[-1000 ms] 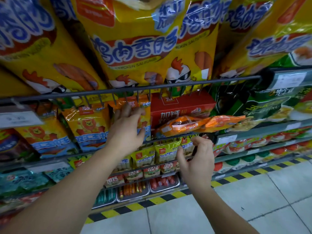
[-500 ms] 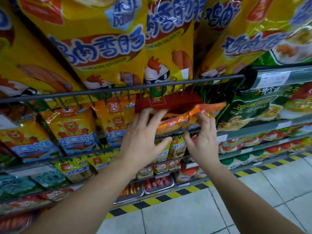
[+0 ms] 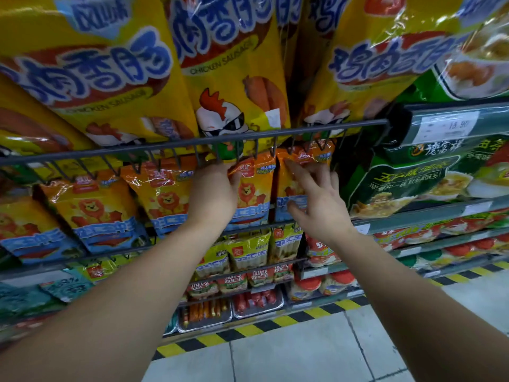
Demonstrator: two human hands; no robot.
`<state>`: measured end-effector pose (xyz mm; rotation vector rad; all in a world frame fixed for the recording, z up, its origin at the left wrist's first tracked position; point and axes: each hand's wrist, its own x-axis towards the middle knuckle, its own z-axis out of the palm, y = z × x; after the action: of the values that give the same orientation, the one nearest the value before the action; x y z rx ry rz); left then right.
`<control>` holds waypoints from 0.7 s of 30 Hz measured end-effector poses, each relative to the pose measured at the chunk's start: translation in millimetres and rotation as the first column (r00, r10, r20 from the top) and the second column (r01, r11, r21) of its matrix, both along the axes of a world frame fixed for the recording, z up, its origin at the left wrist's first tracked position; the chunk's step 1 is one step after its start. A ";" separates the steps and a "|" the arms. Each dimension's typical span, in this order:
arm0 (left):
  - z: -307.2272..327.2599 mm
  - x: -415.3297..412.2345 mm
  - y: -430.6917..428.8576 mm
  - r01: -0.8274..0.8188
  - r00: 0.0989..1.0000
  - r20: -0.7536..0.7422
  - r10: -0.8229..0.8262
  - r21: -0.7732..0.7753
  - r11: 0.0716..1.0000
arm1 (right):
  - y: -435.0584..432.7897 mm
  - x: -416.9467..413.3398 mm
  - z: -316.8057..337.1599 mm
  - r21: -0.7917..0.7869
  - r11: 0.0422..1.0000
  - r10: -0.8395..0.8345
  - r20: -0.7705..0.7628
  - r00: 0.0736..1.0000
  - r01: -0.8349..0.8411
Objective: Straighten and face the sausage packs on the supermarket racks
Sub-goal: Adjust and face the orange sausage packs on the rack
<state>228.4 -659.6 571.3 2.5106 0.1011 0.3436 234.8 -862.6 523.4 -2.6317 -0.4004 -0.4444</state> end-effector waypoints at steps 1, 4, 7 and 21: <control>1.7 1.5 -2.2 -0.006 1.000 -0.011 0.006 0.025 1.000 | 0.4 -0.3 0.0 -0.011 1.000 -0.008 -0.005 1.000 0.008; 1.6 2.6 -2.7 -0.002 0.999 -0.037 0.005 0.091 0.996 | 0.9 -5.0 0.2 -0.014 1.000 -0.005 -0.013 1.000 0.005; -0.4 -5.7 0.9 0.034 0.999 -0.039 -0.031 0.068 0.997 | 1.1 -13.6 0.8 0.016 1.000 -0.002 -0.017 1.000 0.002; 20.8 -95.6 30.9 0.255 0.962 0.052 -0.267 0.163 0.953 | 10.0 -96.9 39.8 0.220 0.965 -0.156 0.041 0.987 0.143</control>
<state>132.8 -628.8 592.0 2.6187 -0.2966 0.3444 137.9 -852.6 563.3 -2.4495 -0.1600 -0.5807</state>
